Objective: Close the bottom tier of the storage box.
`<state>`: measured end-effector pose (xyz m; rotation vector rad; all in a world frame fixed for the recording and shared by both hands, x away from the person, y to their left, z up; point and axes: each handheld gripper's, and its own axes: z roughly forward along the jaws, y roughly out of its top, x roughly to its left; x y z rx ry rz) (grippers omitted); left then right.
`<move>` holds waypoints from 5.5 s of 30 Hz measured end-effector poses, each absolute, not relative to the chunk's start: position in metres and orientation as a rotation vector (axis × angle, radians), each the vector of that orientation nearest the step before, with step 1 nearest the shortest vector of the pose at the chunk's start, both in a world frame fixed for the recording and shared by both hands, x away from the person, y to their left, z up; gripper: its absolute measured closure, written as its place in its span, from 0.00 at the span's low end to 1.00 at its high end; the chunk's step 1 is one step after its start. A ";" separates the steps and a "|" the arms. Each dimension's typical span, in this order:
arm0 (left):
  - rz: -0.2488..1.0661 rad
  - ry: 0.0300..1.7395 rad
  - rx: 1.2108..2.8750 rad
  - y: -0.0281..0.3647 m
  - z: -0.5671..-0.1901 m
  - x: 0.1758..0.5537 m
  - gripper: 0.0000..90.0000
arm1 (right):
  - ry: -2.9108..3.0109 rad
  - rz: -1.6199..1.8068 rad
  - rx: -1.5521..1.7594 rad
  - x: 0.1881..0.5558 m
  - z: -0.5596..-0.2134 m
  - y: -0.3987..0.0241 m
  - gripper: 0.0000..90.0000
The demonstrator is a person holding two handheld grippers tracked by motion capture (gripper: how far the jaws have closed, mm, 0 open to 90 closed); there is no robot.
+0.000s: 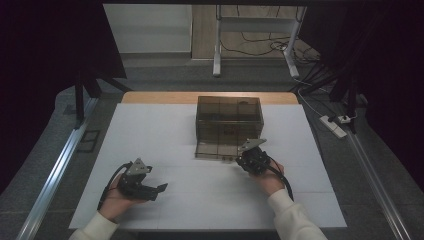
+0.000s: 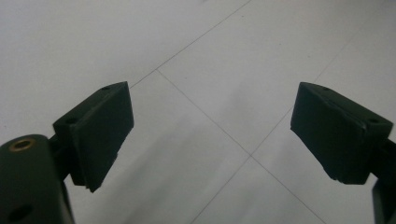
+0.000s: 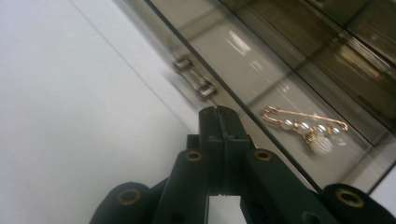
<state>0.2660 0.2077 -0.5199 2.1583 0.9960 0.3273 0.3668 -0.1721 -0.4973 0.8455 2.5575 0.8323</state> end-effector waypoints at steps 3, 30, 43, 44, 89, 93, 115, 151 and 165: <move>0.328 0.995 2.161 0.207 -0.520 0.266 0.14 | 2.565 0.826 0.848 0.370 -0.502 -0.172 0.99; 0.329 0.993 2.160 0.208 -0.520 0.266 0.14 | 2.531 0.808 0.841 0.380 -0.515 -0.162 0.99; 0.328 0.992 2.167 0.208 -0.521 0.267 0.14 | 2.505 0.833 0.854 0.389 -0.515 -0.162 0.99; 0.328 0.993 2.167 0.208 -0.521 0.267 0.14 | 2.506 0.834 0.852 0.390 -0.514 -0.162 0.99; 0.328 0.995 2.170 0.208 -0.521 0.267 0.14 | 2.449 0.869 0.892 0.423 -0.514 -0.160 0.99; 0.326 0.992 2.173 0.207 -0.521 0.267 0.14 | 2.440 0.885 0.904 0.426 -0.514 -0.160 0.99; 0.325 0.998 2.169 0.208 -0.521 0.268 0.14 | 2.390 0.897 0.931 0.444 -0.518 -0.160 0.99; 0.332 1.000 2.168 0.208 -0.521 0.267 0.14 | 2.476 1.023 0.844 0.387 -0.495 -0.185 0.50; 0.334 0.996 2.160 0.209 -0.520 0.267 0.14 | 2.447 1.085 0.834 0.352 -0.489 -0.212 0.40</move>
